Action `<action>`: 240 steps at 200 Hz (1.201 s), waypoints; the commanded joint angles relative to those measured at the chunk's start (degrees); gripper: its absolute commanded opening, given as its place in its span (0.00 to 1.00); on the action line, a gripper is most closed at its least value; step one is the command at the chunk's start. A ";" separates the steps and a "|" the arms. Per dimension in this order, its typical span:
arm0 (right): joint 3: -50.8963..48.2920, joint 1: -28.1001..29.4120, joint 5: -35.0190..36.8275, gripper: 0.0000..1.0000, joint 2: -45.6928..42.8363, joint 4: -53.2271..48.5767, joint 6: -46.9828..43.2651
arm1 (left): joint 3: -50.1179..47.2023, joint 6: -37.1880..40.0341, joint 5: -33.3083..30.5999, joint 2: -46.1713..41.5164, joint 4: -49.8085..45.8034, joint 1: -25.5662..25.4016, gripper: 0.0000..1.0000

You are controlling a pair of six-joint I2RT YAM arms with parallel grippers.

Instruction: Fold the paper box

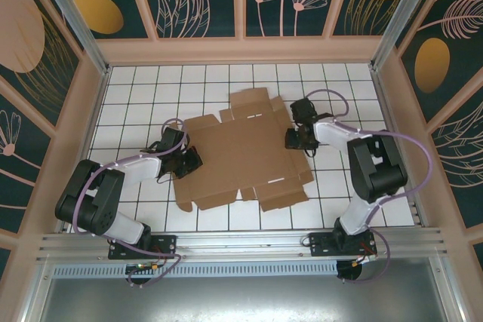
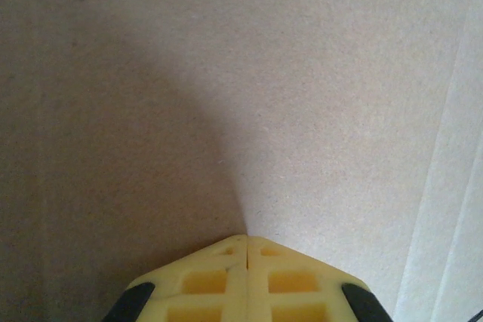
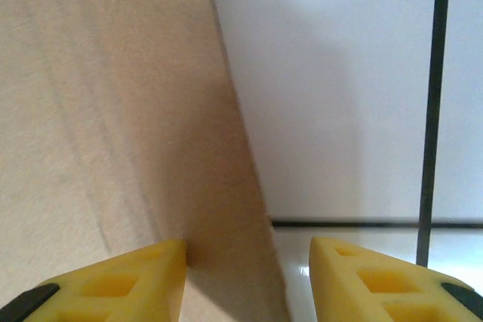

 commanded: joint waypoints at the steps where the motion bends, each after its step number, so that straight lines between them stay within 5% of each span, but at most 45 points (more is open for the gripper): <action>1: 6.15 2.24 10.46 0.48 8.22 -2.68 -2.83 | -0.31 4.36 -0.89 -1.96 -7.80 -1.02 0.00; 49: 22.80 5.03 12.42 0.49 22.95 -4.44 -6.20 | -0.29 5.82 -1.14 -3.97 -13.94 -6.23 0.01; 114: 48.56 10.99 -0.78 0.49 36.06 -9.27 -9.66 | 7.68 9.30 1.90 4.50 -17.08 -18.49 0.07; 169: 39.40 7.54 -14.43 0.49 21.40 0.61 -10.37 | 15.77 10.32 7.13 5.63 -13.71 -19.83 0.21; 191: 34.70 5.95 -11.68 0.49 15.70 3.08 -8.16 | 20.36 13.06 5.96 5.27 -15.01 -19.76 0.22; 214: 29.54 3.85 -7.40 0.49 12.00 3.16 -5.30 | 24.40 18.35 -2.18 3.80 -18.75 -19.43 0.22; 240: 22.91 2.65 -3.20 0.38 8.60 2.23 -2.27 | 23.12 18.04 -6.97 3.36 -18.88 -16.16 0.16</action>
